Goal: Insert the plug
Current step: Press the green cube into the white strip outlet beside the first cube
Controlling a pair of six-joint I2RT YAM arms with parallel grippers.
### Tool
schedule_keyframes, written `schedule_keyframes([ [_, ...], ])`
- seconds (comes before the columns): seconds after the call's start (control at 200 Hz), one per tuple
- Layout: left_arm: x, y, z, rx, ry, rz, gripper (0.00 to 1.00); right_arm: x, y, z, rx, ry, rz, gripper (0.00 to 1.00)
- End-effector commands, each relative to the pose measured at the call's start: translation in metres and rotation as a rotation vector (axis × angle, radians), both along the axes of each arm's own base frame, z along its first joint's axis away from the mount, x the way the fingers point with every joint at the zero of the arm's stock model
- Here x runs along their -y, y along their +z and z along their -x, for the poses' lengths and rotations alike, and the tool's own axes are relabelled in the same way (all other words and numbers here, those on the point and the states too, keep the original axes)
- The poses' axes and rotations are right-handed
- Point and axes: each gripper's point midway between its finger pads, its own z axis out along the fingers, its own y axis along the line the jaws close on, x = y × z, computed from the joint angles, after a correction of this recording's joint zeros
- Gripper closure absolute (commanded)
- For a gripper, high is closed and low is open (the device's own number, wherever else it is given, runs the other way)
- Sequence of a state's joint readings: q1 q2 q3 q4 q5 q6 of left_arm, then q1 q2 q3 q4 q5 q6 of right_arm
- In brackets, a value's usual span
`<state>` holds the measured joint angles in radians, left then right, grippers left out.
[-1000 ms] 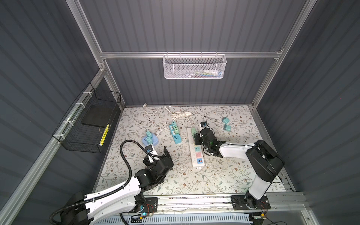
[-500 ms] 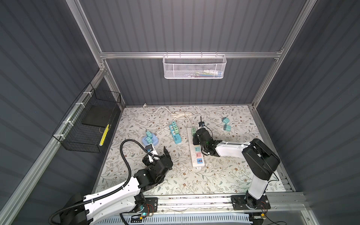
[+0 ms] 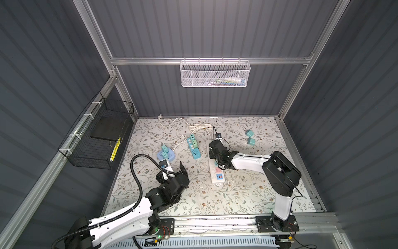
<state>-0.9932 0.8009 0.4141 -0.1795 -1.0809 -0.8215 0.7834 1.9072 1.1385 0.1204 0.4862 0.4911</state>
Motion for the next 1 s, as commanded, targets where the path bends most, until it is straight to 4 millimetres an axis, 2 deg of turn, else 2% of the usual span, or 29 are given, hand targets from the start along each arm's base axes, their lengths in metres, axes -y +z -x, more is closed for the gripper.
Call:
schedule_keyframes([
  [0.0,-0.004,0.009,-0.001,0.015,0.020,-0.004,0.00,0.027,-0.052,0.021,-0.157,-0.029,0.181,0.81],
  [0.38,-0.004,0.002,0.000,0.001,0.019,0.002,0.00,0.035,-0.088,0.040,-0.265,-0.024,0.226,0.80],
  [0.475,-0.005,0.001,0.000,-0.003,0.022,0.001,0.00,0.035,-0.091,0.042,-0.275,-0.022,0.226,0.80],
  [0.575,-0.004,0.002,0.000,-0.002,0.020,0.001,0.00,0.030,-0.084,0.037,-0.259,-0.011,0.226,0.77],
  [0.655,-0.003,0.003,-0.001,-0.003,0.020,-0.006,0.00,0.024,-0.070,0.031,-0.239,0.002,0.216,0.72],
  [0.7,-0.002,0.003,-0.002,-0.007,0.020,-0.012,0.00,0.019,-0.059,0.027,-0.224,0.009,0.200,0.65],
  [0.785,0.000,0.005,-0.002,-0.013,0.014,-0.013,0.00,0.011,-0.030,0.020,-0.179,0.025,0.158,0.58],
  [0.871,0.002,0.009,-0.003,-0.013,0.005,-0.013,0.00,0.003,0.002,0.015,-0.123,0.056,0.108,0.41],
  [0.996,0.007,0.018,-0.005,-0.006,-0.011,-0.020,0.00,0.000,0.040,0.010,-0.091,0.092,0.060,0.33],
])
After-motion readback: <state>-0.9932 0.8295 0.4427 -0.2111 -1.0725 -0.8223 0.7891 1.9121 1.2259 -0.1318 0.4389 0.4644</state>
